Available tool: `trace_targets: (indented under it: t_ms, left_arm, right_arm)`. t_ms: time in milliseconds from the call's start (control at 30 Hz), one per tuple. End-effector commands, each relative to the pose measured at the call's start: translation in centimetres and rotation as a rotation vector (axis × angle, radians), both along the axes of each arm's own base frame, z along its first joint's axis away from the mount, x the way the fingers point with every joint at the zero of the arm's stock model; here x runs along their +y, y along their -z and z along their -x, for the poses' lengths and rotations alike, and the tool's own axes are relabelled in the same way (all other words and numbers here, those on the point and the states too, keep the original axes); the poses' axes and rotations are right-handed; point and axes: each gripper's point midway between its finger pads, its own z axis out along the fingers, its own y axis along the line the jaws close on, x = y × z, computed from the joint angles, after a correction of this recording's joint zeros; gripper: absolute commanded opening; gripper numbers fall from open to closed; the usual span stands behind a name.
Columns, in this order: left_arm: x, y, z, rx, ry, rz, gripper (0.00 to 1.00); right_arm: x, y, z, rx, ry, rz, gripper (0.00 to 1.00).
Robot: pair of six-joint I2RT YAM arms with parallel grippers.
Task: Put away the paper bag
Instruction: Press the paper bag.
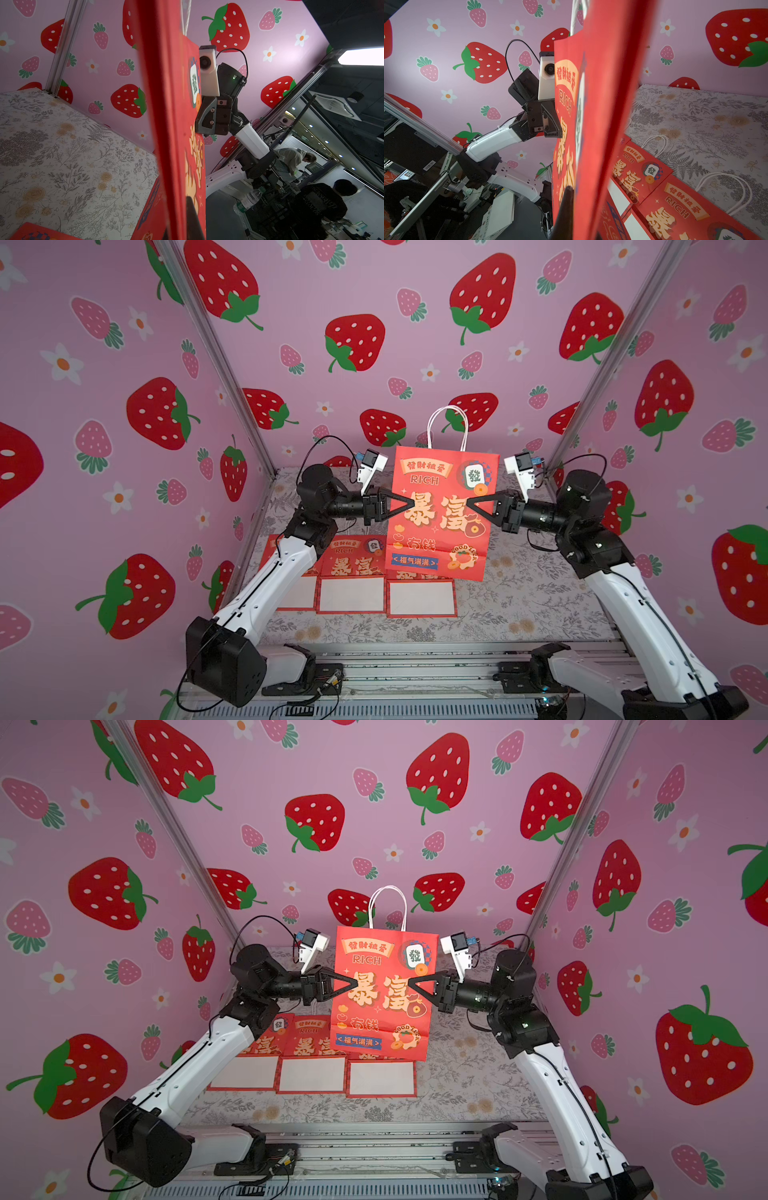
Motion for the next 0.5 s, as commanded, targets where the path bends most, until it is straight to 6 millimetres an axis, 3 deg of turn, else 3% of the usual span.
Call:
trace_targets:
  t_ms: [0, 100, 167, 233, 467]
  left_arm:
    - [0.1, -1.2, 0.6, -0.086, 0.034, 0.015, 0.16]
    - [-0.2, 0.1, 1.3, -0.118, 0.08, -0.001, 0.44]
    - [-0.5, 1.0, 1.6, -0.113, 0.118, -0.014, 0.52]
    - [-0.9, 1.3, 1.7, -0.104, 0.143, -0.021, 0.53]
    - [-1.1, 1.4, 1.8, -0.11, 0.147, -0.025, 0.42]
  right_arm:
    - [-0.1, -0.4, 0.6, -0.03, 0.002, 0.0, 0.0]
    - [-0.3, -1.2, 0.5, -0.035, 0.008, -0.013, 0.0]
    - [-0.4, -2.0, 0.5, -0.04, 0.0, -0.026, 0.0]
    - [-0.3, -2.7, 0.6, -0.045, -0.013, -0.034, 0.0]
    - [-0.8, -3.5, 1.0, -0.055, -0.01, -0.045, 0.0]
